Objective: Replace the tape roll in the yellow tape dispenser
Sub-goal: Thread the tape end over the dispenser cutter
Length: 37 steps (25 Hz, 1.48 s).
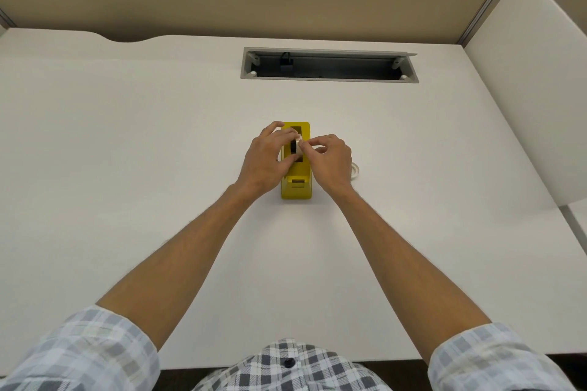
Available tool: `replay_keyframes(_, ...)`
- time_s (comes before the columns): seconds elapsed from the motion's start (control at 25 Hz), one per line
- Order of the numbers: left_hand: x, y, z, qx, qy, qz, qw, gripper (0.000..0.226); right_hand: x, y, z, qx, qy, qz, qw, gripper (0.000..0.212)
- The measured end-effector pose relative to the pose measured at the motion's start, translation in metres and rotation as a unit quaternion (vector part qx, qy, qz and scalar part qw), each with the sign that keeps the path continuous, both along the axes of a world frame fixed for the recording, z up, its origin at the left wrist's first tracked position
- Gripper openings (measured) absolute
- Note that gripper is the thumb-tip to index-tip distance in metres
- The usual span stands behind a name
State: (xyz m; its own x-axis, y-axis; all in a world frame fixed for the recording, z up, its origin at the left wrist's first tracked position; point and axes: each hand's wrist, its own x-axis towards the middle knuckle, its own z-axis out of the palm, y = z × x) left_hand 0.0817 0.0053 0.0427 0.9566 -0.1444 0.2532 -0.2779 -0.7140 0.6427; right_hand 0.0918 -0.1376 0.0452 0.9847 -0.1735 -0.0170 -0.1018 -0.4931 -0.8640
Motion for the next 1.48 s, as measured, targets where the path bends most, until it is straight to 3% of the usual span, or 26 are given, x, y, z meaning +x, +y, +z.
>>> replay_keyframes(0.24,0.005,0.002,-0.002,0.009,0.024,-0.004,1.0,0.038,-0.002,-0.003,0.0,-0.025,-0.024,0.022,0.999,0.019)
replay_keyframes(0.4,0.008,0.003,0.0,0.01,0.036,-0.003,0.999,0.041,-0.004,-0.007,0.003,-0.21,-0.152,0.117,0.959,0.03)
replay_keyframes(0.56,0.012,0.004,0.0,0.024,0.053,-0.022,0.998,0.041,0.0,-0.01,0.009,-0.292,-0.211,0.167,0.918,0.019)
replay_keyframes(0.76,0.012,0.004,-0.001,-0.027,0.073,-0.024,0.997,0.039,0.008,-0.019,0.012,-0.334,-0.209,0.211,0.895,0.021)
replay_keyframes(1.04,0.016,0.002,-0.002,-0.021,0.101,0.002,0.995,0.044,0.017,-0.024,0.022,-0.392,-0.212,0.274,0.853,0.025)
replay_keyframes(1.48,0.018,0.002,-0.004,-0.014,0.102,0.011,0.995,0.041,0.026,-0.025,0.033,-0.385,-0.191,0.31,0.848,0.027)
